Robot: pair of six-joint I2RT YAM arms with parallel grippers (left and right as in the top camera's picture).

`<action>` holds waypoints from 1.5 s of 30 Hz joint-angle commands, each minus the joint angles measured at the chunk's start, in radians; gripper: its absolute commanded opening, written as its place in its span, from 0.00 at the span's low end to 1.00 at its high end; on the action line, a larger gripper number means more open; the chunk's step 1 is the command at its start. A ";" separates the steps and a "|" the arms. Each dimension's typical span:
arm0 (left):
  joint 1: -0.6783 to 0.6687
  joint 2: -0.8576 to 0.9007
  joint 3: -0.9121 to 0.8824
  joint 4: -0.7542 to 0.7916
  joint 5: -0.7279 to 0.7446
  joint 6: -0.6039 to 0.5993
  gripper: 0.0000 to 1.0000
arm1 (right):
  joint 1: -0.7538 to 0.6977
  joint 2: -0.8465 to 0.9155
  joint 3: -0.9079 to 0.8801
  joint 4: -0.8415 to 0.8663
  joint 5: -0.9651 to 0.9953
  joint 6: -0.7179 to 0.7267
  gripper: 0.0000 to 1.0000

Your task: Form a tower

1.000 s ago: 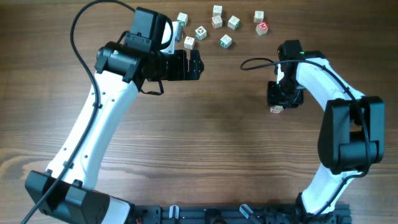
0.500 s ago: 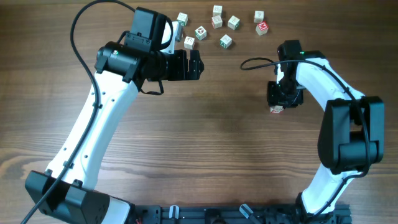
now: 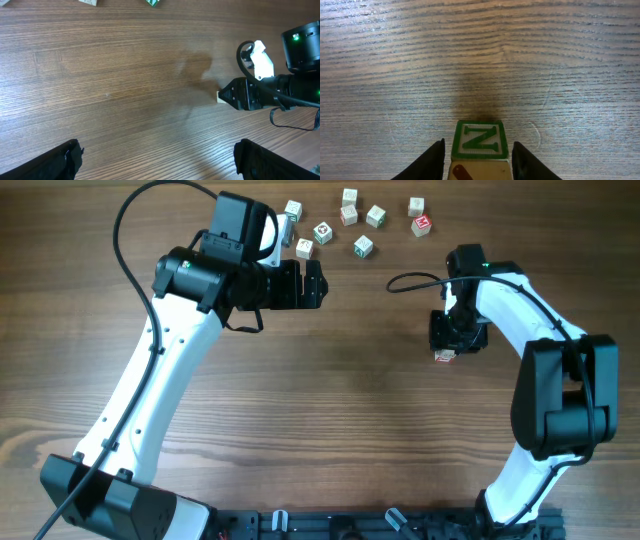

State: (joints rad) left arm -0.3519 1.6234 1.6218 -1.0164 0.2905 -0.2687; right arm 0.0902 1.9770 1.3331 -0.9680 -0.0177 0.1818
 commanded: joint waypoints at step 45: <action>-0.003 0.002 -0.003 0.000 0.012 -0.005 1.00 | 0.001 -0.034 0.138 -0.007 0.023 -0.025 0.51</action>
State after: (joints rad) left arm -0.3515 1.6234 1.6222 -1.0164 0.2905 -0.2687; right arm 0.0902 1.9709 1.4483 -0.9958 -0.0174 0.1783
